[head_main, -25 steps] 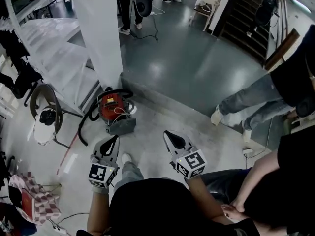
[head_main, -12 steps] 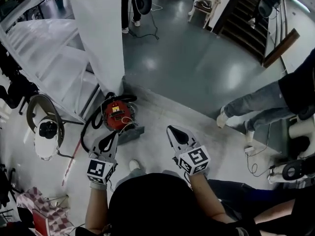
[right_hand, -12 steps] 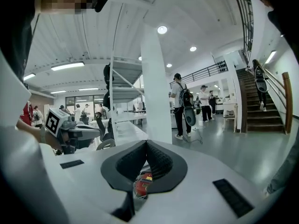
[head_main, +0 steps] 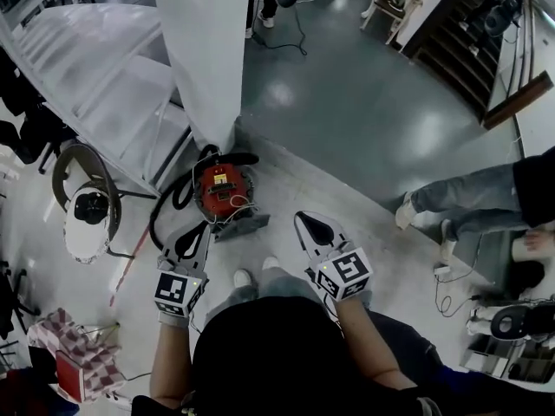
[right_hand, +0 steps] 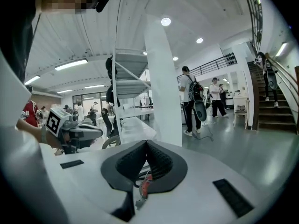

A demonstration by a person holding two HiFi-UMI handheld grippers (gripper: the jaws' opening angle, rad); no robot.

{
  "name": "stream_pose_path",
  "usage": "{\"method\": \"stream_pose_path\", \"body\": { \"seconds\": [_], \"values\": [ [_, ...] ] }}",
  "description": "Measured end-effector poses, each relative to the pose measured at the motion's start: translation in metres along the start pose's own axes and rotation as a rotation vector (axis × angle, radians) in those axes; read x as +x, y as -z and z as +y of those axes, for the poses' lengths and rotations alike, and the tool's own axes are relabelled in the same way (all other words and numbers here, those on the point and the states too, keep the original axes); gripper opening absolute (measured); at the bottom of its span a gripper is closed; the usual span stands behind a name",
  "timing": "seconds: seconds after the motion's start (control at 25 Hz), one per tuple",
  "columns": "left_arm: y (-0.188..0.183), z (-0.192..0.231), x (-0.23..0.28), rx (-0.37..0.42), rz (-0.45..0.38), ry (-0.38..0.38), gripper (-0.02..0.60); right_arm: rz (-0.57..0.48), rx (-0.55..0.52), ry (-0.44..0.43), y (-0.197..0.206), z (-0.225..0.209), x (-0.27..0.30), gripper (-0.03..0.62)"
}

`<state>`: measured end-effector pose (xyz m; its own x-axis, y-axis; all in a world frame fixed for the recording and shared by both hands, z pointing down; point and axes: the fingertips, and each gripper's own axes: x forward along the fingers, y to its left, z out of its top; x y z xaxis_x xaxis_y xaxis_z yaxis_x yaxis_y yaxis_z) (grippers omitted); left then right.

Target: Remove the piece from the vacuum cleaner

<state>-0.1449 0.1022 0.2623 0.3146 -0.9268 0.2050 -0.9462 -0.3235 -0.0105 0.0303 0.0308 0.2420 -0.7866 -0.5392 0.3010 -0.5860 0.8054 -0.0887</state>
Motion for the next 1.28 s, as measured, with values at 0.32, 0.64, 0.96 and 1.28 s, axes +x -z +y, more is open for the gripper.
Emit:
{"method": "stream_pose_path", "body": {
  "seconds": [0.32, 0.64, 0.96, 1.28],
  "values": [
    [0.044, 0.017, 0.018, -0.059, 0.126, -0.061, 0.017, 0.089, 0.007, -0.085, 0.023, -0.015, 0.048, 0.026],
    [0.072, 0.023, 0.042, -0.054, 0.185, -0.059, 0.018, 0.202, -0.044, -0.159, 0.059, -0.022, 0.088, 0.028],
    [0.118, 0.025, 0.078, -0.071, 0.272, -0.041, 0.020, 0.323, -0.133, -0.240, 0.108, -0.030, 0.123, 0.028],
    [0.172, 0.029, 0.121, -0.089, 0.347, 0.004, 0.020, 0.426, -0.167, -0.316, 0.165, -0.043, 0.160, 0.029]
  ]
}}
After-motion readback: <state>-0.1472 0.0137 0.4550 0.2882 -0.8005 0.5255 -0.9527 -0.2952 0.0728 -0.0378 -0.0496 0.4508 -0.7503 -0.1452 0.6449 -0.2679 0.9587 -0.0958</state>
